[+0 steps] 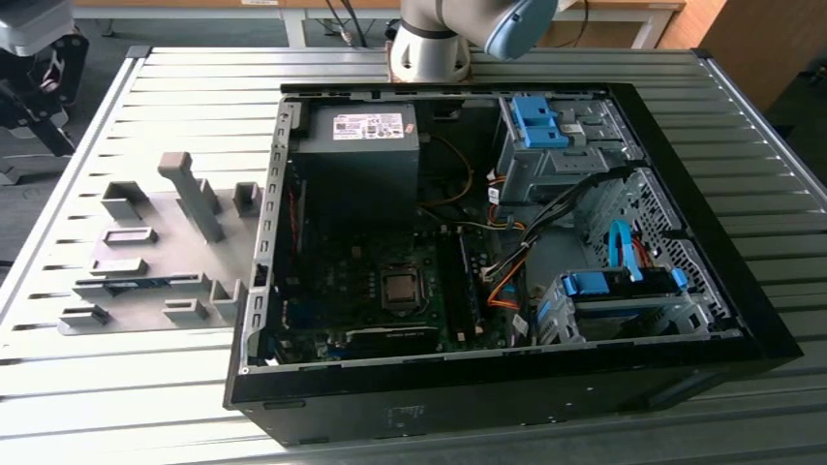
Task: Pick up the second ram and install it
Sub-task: 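Pick up the second ram and move it above second insertion slot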
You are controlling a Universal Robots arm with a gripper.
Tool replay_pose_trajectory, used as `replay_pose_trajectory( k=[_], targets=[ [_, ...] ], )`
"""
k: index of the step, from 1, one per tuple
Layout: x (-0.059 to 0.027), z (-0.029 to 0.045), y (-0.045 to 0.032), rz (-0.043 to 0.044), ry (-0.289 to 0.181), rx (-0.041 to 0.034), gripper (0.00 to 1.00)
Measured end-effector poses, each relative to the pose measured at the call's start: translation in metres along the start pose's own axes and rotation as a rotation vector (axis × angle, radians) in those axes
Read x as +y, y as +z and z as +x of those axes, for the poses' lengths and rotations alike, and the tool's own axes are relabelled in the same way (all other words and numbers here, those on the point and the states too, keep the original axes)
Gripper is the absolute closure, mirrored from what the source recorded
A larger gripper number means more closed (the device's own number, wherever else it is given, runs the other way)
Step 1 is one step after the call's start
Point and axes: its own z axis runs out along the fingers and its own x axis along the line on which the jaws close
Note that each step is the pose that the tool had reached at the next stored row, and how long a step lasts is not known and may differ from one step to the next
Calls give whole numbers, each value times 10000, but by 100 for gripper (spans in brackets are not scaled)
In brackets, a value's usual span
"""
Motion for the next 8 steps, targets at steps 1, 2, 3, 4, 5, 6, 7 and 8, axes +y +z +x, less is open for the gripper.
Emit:
replay_pose_trajectory(
  k=[1, 2, 3, 4, 5, 6, 7, 8],
  targets=[
    [0, 0, 0, -3, -161, 6, 89],
    [0, 0, 0, -7, -353, 11, 89],
    [0, 0, 1, -9, -533, 18, 89],
    [0, 0, 2, -13, -712, 23, 89],
    [0, 0, 2, -17, -893, 29, 89],
    [0, 0, 2, -20, -1071, 36, 89],
    [0, 0, 4, -23, -1252, 41, 89],
    [0, 0, 5, -26, -1431, 47, 89]
  ],
)
